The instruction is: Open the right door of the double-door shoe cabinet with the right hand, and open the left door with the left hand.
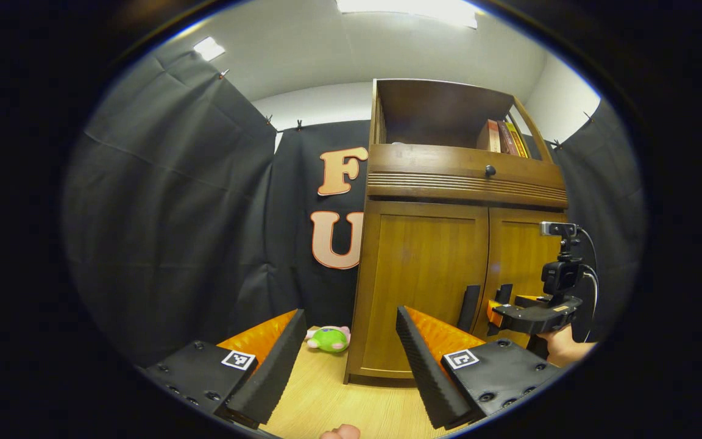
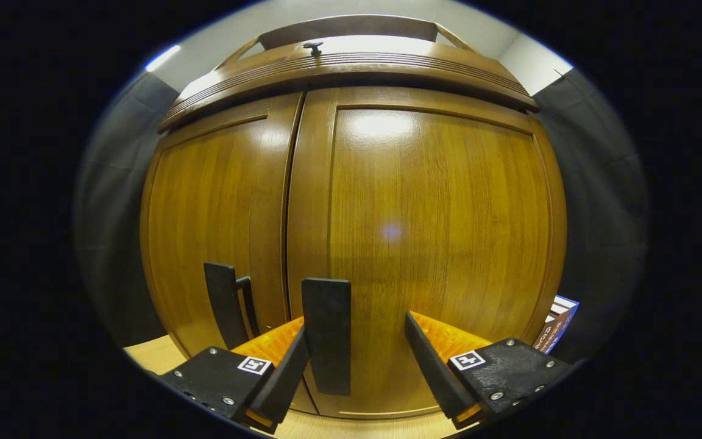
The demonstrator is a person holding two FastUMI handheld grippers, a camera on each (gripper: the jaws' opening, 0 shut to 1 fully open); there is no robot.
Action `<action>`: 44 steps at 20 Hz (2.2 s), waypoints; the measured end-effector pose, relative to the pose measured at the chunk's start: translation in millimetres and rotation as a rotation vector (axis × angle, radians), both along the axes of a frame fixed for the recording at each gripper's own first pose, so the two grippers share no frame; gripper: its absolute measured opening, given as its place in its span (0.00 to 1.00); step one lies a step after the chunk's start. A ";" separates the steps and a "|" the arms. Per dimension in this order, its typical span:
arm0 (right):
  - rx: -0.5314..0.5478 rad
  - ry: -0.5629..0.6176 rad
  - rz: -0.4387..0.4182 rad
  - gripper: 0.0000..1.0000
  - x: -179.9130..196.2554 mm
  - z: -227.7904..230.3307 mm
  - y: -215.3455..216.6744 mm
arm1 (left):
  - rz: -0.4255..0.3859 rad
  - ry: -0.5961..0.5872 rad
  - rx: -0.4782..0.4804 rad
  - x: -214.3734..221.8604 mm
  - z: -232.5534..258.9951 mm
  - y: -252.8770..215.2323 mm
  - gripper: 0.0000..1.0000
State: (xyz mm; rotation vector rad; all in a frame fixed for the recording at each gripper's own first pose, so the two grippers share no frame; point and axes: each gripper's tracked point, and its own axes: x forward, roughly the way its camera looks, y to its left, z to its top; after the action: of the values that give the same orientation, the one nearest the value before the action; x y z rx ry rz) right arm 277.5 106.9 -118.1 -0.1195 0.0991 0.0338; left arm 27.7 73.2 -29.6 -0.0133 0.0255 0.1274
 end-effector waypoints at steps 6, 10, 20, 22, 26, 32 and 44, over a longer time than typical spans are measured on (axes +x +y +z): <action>-0.006 0.005 0.031 0.76 -1.7 -1.7 14.7 | -0.016 -0.008 -0.002 1.8 3.2 -1.5 0.95; -0.033 -0.020 0.058 0.36 -3.5 -4.6 25.2 | -0.011 -0.009 -0.003 -3.7 5.8 0.7 0.96; 0.028 0.032 0.083 0.36 -6.8 -8.3 27.8 | -0.031 0.016 0.007 -27.4 6.2 3.9 0.95; 0.026 0.031 0.075 0.26 -6.9 -5.8 27.7 | -0.029 0.014 -0.003 -33.4 8.4 3.6 0.95; 0.056 0.039 0.084 0.26 -22.8 -3.7 24.3 | -0.030 0.023 -0.003 -41.9 8.6 1.0 0.96; 0.074 0.044 0.105 0.25 -53.7 -1.2 17.1 | -0.046 0.020 0.006 -48.7 14.6 -10.3 0.98; 0.066 0.060 0.125 0.25 -137.6 7.3 -20.4 | -0.090 0.033 -0.003 -54.2 12.8 -47.6 0.95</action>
State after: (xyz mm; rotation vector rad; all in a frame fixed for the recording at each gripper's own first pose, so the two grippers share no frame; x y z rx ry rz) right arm 139.9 86.5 -110.8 -0.0585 0.1501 0.1657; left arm -26.6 25.6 -16.8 -0.0133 0.0595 0.0375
